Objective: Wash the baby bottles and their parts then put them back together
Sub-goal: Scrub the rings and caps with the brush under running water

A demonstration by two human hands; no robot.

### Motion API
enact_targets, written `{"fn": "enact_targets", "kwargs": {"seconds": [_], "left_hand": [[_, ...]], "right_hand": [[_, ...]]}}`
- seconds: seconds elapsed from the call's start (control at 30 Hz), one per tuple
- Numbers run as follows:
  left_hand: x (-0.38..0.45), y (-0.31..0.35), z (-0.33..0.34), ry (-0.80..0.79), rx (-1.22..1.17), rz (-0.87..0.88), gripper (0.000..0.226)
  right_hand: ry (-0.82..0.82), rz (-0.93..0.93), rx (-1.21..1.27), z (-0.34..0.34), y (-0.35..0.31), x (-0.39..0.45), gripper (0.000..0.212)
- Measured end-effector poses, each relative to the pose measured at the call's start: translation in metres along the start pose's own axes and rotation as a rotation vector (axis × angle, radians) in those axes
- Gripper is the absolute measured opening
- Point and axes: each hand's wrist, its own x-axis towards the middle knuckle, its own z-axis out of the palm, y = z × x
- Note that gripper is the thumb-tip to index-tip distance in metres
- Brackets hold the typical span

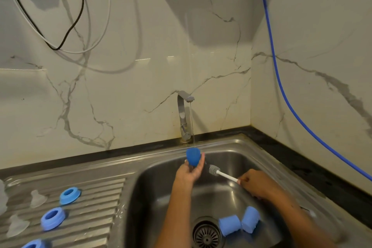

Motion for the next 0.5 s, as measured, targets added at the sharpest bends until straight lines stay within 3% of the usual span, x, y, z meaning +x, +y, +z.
{"fn": "enact_targets", "kwargs": {"seconds": [0.33,0.43,0.5], "left_hand": [[0.005,0.000,-0.008,0.069,0.239,0.043,0.041],[0.002,0.000,-0.001,0.007,0.324,0.116,0.039],[0.002,-0.005,0.005,-0.050,0.452,0.183,0.025]], "right_hand": [[-0.005,-0.008,0.016,0.001,-0.001,0.000,0.029],[0.005,-0.012,0.029,0.001,-0.001,0.001,0.031],[0.001,-0.013,0.028,0.001,0.000,0.002,0.032]]}}
